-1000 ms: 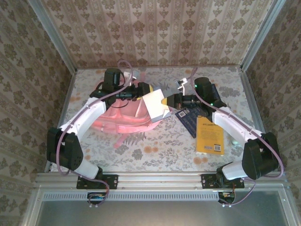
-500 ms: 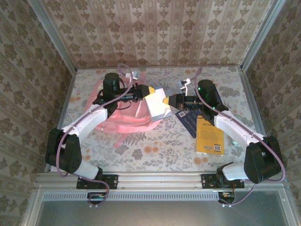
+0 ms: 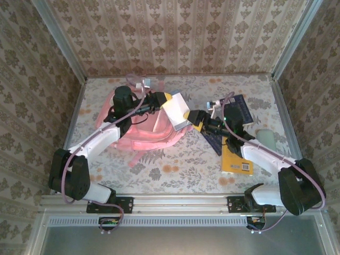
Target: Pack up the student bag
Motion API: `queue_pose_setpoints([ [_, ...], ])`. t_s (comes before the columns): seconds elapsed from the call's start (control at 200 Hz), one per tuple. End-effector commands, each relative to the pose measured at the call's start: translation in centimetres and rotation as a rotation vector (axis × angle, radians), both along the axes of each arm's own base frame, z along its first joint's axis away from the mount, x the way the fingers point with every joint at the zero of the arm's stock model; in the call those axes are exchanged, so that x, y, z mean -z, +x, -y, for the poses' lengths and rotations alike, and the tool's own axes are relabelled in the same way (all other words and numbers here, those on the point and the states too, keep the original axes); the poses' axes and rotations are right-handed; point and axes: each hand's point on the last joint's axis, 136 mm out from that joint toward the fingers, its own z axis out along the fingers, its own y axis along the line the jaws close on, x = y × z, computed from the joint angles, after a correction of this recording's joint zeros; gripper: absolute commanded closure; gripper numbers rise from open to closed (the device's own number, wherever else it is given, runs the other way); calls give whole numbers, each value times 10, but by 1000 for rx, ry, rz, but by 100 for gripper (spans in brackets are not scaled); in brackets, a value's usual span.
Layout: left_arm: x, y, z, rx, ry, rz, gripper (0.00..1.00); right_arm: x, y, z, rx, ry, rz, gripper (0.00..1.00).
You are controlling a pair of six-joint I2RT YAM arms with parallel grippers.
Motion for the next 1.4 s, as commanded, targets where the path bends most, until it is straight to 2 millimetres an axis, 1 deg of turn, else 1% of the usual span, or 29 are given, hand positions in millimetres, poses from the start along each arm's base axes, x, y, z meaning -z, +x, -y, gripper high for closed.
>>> queue_pose_setpoints([
  [0.0,-48,2,-16,-104,-82,107,100,-40,-9,-2,64,115,123,0],
  [0.09,-43,1,-18,-120,-77,98,100,-55,-17,-3,95,133,172,0],
  [0.145,-41,6,-21,-160,-79,93,100,-63,-19,-2,120,146,194,0],
  [0.245,-39,6,-22,-177,-90,80,100,-75,-17,-1,157,166,214,0],
  [0.345,-39,6,-24,-197,-97,73,100,-77,-11,-3,178,178,199,1],
  [0.435,-40,6,-27,-216,-98,75,100,-78,-6,-9,167,203,188,6],
  [0.45,-41,-1,-19,-193,-99,73,100,-78,-5,-11,164,209,187,7],
  [0.47,-40,-2,-18,-191,-98,71,100,-79,-4,-12,162,216,184,8],
  [0.63,-41,-3,-20,-210,-101,67,100,-82,2,-24,141,260,178,20],
  [0.76,-36,-4,-22,-222,-89,57,100,-87,4,-35,126,274,185,31],
  [0.88,-33,-5,-24,-239,-82,53,100,-91,6,-41,133,278,190,35],
  [0.945,-32,-4,-25,-247,-79,54,100,-93,7,-44,137,277,197,41],
  [1.065,-31,-4,-28,-266,-70,55,100,-88,9,-42,169,267,191,59],
  [1.17,-27,-5,-31,-278,-60,53,100,-80,9,-35,204,241,184,67],
  [1.225,-24,-5,-34,-290,-53,49,100,-77,8,-31,223,227,192,70],
  [1.29,-23,-6,-36,-299,-49,50,100,-71,8,-25,249,203,188,70],
  [1.395,-22,-7,-36,-297,-43,53,100,-69,6,-20,266,185,192,70],
])
